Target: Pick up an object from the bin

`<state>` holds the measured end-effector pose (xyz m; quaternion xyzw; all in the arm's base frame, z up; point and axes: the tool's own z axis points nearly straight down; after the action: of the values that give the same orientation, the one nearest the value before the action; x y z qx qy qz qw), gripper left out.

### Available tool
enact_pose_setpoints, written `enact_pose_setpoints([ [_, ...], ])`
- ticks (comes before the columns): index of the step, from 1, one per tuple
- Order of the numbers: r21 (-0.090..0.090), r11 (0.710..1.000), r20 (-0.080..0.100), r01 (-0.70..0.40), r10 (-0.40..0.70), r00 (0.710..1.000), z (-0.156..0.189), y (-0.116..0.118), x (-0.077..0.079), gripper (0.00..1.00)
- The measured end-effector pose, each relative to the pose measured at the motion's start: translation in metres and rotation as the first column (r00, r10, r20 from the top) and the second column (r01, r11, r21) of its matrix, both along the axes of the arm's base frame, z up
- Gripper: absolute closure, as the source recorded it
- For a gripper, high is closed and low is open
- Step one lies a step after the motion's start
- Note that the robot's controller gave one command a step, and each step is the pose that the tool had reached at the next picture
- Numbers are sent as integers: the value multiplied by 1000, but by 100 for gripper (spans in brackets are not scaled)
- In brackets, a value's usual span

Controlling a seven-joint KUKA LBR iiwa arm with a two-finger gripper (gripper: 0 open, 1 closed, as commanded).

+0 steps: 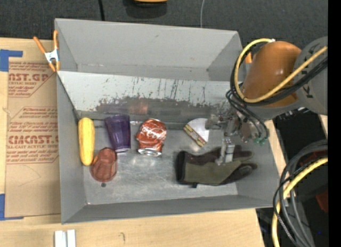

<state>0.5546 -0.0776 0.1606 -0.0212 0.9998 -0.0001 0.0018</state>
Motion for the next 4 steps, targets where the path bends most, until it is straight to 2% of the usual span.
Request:
enact_pose_setpoints([
  [1,-3,989,4,-145,145,989,-54,-9,-18,0],
  [2,2,994,-4,-114,114,994,-80,-15,-27,0],
  [3,1,992,-4,-126,126,992,-90,-29,-23,100],
  [4,1,992,-4,-127,127,992,-90,-29,-23,100],
])
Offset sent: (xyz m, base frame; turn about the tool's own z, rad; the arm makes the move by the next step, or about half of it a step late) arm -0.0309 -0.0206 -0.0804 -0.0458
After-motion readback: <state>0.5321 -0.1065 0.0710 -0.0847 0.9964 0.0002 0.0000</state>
